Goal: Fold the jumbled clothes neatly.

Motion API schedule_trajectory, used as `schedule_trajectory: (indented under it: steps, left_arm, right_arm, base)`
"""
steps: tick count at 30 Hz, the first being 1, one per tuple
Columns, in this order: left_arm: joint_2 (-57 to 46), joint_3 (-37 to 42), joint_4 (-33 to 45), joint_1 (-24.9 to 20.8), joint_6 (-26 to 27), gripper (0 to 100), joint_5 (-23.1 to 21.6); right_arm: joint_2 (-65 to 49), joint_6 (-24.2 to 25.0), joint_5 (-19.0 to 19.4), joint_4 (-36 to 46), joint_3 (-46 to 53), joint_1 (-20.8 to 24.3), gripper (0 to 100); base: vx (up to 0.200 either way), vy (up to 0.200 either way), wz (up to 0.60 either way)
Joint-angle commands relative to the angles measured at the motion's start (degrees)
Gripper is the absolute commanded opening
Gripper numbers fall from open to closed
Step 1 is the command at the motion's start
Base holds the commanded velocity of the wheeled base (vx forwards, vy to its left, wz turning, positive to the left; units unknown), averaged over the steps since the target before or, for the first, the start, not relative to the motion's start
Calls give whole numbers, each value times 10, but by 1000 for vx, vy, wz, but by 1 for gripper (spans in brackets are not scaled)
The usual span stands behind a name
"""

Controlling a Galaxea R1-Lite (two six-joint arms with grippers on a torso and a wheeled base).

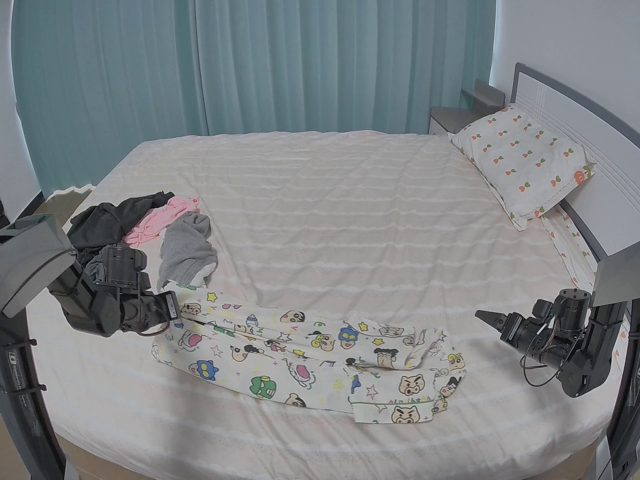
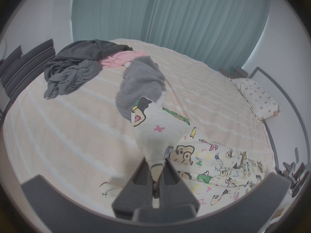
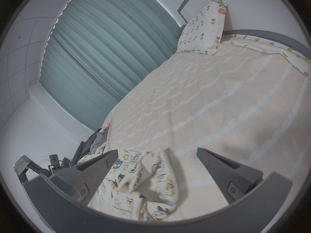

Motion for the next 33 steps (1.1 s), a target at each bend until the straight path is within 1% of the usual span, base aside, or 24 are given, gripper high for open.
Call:
schedule_trajectory:
  steps: [1, 3, 8, 12, 14, 15, 18, 19, 21, 22, 23, 24, 25, 27, 31, 33]
  left_arm:
    - [-37, 5, 5, 57, 2, 0, -12]
    - [-49, 0, 16, 82, 3, 0, -19]
    - [-85, -15, 73, 123, 17, 0, -26]
    - [-114, -22, 101, 119, 14, 0, -20]
    - [-126, -22, 113, 104, 14, 0, -17]
    - [-140, -22, 135, 67, 9, 0, -10]
    - [-158, -23, 160, 18, -10, 0, 17]
    - [-163, -27, 167, -26, -28, 0, 41]
    - [-162, -34, 168, -68, -47, 0, 68]
    - [-160, -41, 168, -104, -61, 0, 90]
    - [-159, -46, 168, -130, -71, 0, 104]
    - [-159, -46, 168, -134, -73, 0, 106]
    - [-159, -54, 168, -174, -83, 0, 121]
    - [-158, -62, 168, -221, -86, 0, 129]
    - [-138, -92, 168, -300, -95, 0, 141]
    - [-115, -116, 168, -334, -105, 0, 158]
  right_arm:
    - [3, 0, 0, -7, 0, 0, 100]
    - [3, 0, 1, -7, 0, 1, 100]
    - [3, 0, 1, -7, 0, 1, 100]
    - [3, 0, 1, -7, 0, 1, 100]
    - [3, 0, 1, -7, 0, 1, 100]
    - [3, 0, 1, -7, 0, 1, 100]
    - [3, 0, 1, -7, 0, 1, 100]
    - [3, 0, 1, -7, 0, 1, 100]
    - [3, 0, 1, -7, 0, 1, 100]
    - [3, 0, 1, -7, 0, 1, 100]
    - [3, 0, 1, -7, 1, 1, 100]
    - [3, 0, 1, -7, 1, 1, 100]
    - [3, 0, 1, -7, 1, 2, 100]
    - [4, 0, 1, -7, 1, 2, 100]
    - [5, 0, 1, -7, 2, 3, 100]
    - [5, 0, 1, -7, 2, 4, 100]
  base:
    - [0, 0, 0]
    - [0, 0, 0]
    - [0, 0, 0]
    - [0, 0, 0]
    - [0, 0, 0]
    - [0, 0, 0]
    - [0, 0, 0]
    - [0, 0, 0]
    - [0, 0, 0]
    - [0, 0, 0]
    - [0, 0, 0]
    - [0, 0, 0]
    - [0, 0, 0]
    - [0, 0, 0]
    - [0, 0, 0]
    - [0, 0, 0]
